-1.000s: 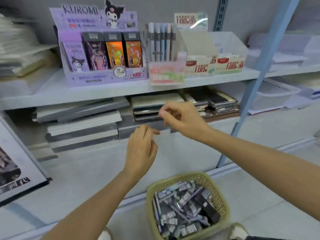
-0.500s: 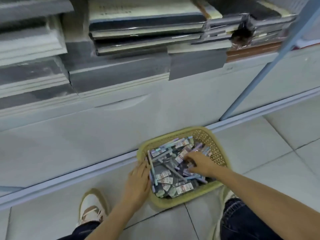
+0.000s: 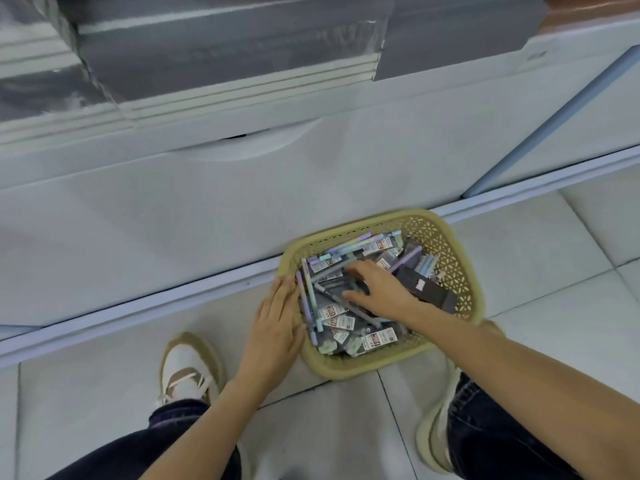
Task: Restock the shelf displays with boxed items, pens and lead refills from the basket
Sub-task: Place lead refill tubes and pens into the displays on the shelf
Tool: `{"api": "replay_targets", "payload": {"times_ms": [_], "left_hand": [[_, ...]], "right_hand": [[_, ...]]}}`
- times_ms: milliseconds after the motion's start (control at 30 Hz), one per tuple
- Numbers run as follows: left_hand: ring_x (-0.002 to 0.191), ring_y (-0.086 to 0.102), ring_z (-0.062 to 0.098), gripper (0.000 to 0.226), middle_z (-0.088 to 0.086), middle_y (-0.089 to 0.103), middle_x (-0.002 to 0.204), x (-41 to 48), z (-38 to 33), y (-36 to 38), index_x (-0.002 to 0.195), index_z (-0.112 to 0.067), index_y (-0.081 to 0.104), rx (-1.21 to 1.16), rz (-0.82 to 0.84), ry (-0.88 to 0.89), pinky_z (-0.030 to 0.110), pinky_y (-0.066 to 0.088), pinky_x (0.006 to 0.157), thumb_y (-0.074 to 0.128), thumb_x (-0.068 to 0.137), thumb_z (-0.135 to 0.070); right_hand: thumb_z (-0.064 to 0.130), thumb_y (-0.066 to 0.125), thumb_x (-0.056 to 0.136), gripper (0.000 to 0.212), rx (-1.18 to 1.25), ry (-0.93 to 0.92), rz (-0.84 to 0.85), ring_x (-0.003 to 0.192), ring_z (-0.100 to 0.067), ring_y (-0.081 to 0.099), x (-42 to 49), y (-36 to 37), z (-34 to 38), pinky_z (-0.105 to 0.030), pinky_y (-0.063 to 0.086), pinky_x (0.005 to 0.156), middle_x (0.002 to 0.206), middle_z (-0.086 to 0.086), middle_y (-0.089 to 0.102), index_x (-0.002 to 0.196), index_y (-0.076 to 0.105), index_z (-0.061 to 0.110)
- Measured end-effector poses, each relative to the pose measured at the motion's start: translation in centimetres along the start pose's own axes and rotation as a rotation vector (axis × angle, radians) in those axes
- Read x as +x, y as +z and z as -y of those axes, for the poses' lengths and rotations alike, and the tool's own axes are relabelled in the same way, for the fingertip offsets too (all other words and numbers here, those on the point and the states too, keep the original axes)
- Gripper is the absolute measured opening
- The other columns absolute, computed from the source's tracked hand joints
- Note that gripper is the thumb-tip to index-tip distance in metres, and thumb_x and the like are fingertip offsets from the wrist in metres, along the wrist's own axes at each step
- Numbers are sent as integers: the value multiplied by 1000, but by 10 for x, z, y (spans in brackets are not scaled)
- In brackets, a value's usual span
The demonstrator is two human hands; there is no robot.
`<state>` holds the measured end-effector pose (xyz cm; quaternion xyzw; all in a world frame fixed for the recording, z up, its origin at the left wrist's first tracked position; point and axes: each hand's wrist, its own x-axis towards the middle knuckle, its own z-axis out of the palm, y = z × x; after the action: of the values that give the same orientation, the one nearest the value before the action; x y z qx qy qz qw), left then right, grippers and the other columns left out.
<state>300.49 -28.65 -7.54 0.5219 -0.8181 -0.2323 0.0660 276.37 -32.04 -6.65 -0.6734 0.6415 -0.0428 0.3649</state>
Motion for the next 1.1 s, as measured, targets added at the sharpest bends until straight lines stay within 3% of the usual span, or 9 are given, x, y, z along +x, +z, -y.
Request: {"api": "replay_targets", "payload": {"times_ms": [200, 367, 500, 633, 700, 767, 900, 1033, 1100], "left_hand": [[149, -1, 16, 65, 4, 10, 161, 0, -3, -2, 152, -6, 20, -3, -5, 11, 27, 3, 120, 50, 98, -27], [149, -4, 15, 64, 3, 7, 161, -1, -2, 0, 152, -9, 20, -37, -10, 5, 21, -4, 117, 49, 98, -27], [147, 15, 22, 52, 8, 25, 157, 4, -3, -6, 144, -8, 40, -67, -22, -4, 31, 13, 117, 55, 95, -20], [131, 39, 23, 34, 6, 46, 140, 14, -13, -21, 129, -11, 56, -133, -130, -8, 36, 31, 108, 55, 96, -19], [122, 46, 14, 31, -2, 53, 131, 23, -25, -30, 127, -17, 57, -331, -132, -63, 30, 38, 99, 54, 97, -26], [111, 55, 6, 35, -12, 60, 121, 33, -41, -41, 126, -25, 57, -701, 86, -199, 21, 43, 91, 56, 94, -41], [72, 69, 19, 26, 7, 73, 89, 44, -49, -46, 108, -11, 63, -1074, 419, -306, 29, 57, 63, 65, 92, -31], [62, 68, 19, 21, 11, 75, 85, 34, -26, -44, 107, -4, 62, -1119, 259, -421, 25, 55, 55, 63, 93, -20], [70, 72, 22, 21, 10, 76, 89, 29, -13, -40, 109, -4, 62, -1152, 170, -502, 27, 58, 62, 64, 92, -17]], "right_hand": [[31, 68, 89, 54, 178, 287, -217, 110, -26, 56, 13, 39, 14, -32, 46, 88, 125, -13, 54, 131, 43, 6], [25, 70, 88, 41, 466, 363, -137, 79, -13, 55, 15, 26, 5, -23, 43, 66, 84, 5, 55, 122, 51, 10], [22, 72, 86, 17, 390, 237, -94, 86, -15, 62, 13, -13, -3, -28, 51, 79, 90, 3, 65, 101, 67, 15], [19, 73, 85, 6, 444, 121, -23, 70, -2, 62, 3, -62, -12, -17, 47, 67, 78, 7, 72, 80, 74, 22], [21, 73, 84, 5, 512, 96, 39, 59, 3, 57, -1, -76, -8, -10, 43, 57, 72, 10, 71, 81, 76, 22], [22, 74, 83, 4, 591, 50, 107, 63, -3, 57, -1, -77, 2, -14, 44, 59, 73, 6, 70, 84, 76, 18], [24, 72, 85, 8, 699, -59, 138, 64, -4, 59, 5, -59, 25, -14, 45, 59, 73, 8, 69, 87, 74, 15], [24, 57, 96, 23, 801, 107, -60, 73, -17, 65, 7, -41, 13, -23, 52, 62, 82, -2, 69, 105, 64, 4], [29, 58, 96, 23, 481, 197, -43, 87, -20, 64, 3, -22, 2, -26, 53, 71, 95, -3, 67, 108, 60, 9]]}}
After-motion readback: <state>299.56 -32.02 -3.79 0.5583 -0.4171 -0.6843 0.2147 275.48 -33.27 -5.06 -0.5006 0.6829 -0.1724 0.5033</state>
